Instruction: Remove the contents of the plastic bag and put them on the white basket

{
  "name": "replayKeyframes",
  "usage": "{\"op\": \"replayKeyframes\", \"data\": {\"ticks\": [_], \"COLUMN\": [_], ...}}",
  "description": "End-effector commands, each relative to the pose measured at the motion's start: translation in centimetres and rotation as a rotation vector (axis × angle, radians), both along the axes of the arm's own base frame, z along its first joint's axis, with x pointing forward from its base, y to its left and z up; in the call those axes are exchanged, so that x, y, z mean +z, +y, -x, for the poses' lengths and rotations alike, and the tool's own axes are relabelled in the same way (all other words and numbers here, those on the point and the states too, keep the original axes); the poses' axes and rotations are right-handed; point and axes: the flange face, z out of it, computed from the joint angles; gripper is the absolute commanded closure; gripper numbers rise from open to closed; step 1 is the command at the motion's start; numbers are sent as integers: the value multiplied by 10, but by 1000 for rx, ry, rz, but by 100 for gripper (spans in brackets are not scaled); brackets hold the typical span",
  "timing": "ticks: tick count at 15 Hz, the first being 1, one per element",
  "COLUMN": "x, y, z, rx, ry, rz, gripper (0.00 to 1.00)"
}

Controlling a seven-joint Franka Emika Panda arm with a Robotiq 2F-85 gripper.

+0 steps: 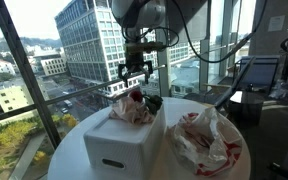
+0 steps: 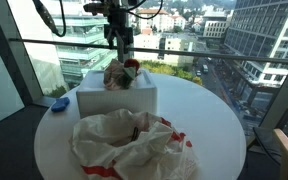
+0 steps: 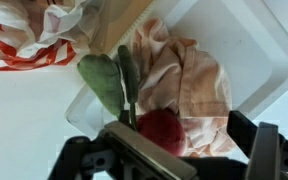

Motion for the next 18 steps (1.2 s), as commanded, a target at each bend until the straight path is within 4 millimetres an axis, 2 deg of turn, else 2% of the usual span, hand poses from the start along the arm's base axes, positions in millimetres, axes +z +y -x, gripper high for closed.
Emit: {"op": "replayKeyframes", "data": {"ticks": [1,2,5,8,9,11,14,18], "x": [-14,-14,-26,-24,-23,-30,-53,-90], "y": [-27,-17,-29,-28,-27,-34,-54,-95], "z": [13,3,5,6,12,38,78,127], "rx": [-131,-68,-113,-120,-109,-107,-148,-211], "ry": [20,33,47,44,43,65,132,168], "rz": [20,14,21,20,17,11,11,13], "gripper": [0,0,0,0,0,0,0,0]}}
